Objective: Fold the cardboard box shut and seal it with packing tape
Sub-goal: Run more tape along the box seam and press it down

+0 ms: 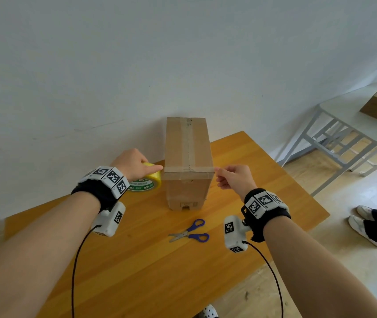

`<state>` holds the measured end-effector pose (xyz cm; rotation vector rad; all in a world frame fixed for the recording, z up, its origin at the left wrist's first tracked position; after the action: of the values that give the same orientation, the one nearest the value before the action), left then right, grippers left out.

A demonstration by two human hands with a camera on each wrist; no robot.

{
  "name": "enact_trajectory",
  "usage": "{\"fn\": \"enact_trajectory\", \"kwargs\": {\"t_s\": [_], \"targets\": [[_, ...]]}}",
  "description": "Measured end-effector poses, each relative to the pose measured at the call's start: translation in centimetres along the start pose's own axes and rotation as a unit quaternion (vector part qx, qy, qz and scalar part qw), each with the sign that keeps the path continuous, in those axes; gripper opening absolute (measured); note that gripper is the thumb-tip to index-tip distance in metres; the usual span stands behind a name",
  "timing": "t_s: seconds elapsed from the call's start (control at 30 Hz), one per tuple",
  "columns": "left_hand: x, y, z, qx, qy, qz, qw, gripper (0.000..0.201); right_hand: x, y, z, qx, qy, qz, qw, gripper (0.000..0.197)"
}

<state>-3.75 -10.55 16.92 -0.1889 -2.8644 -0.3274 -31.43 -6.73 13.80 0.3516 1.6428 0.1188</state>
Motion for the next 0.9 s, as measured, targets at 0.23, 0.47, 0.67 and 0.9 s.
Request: {"fn": "enact_trajectory", "kwargs": {"t_s": [0.23, 0.47, 0.67, 0.9], "targets": [[0.4, -0.3, 0.4, -0.004, -0.017, -0.005, 1.0, 0.061, 0.4, -0.6, 0.0, 0.0, 0.015, 0.008, 1.0, 0.023], [0.8, -0.6, 0.3, -0.007, -0.03, -0.02, 0.999, 0.06, 0.3, -1.0, 0.2, 0.002, 0.024, 0.027, 0.999, 0.023], [1.0, -0.8, 0.2, -0.018, -0.019, -0.024, 0.999, 0.06, -0.1, -1.3, 0.0, -0.004, 0.058, 0.046, 0.997, 0.026], [1.4, -0.9, 0.6, -0.018, -0.005, -0.023, 1.0, 0.059, -1.7, -0.9, -0.9, 0.055, 0.334, -0.022, 0.941, 0.044]]}}
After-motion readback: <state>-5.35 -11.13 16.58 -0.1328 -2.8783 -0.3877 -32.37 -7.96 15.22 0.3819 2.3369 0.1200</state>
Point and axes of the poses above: each hand's wrist, its own y-axis away from the middle knuckle, its own z-axis out of the palm, x = y × z, the point moved 2 cm from there along -y, towards the middle knuckle, and after that the axes turned 9 degrees about -y, right-handed, at the moved point
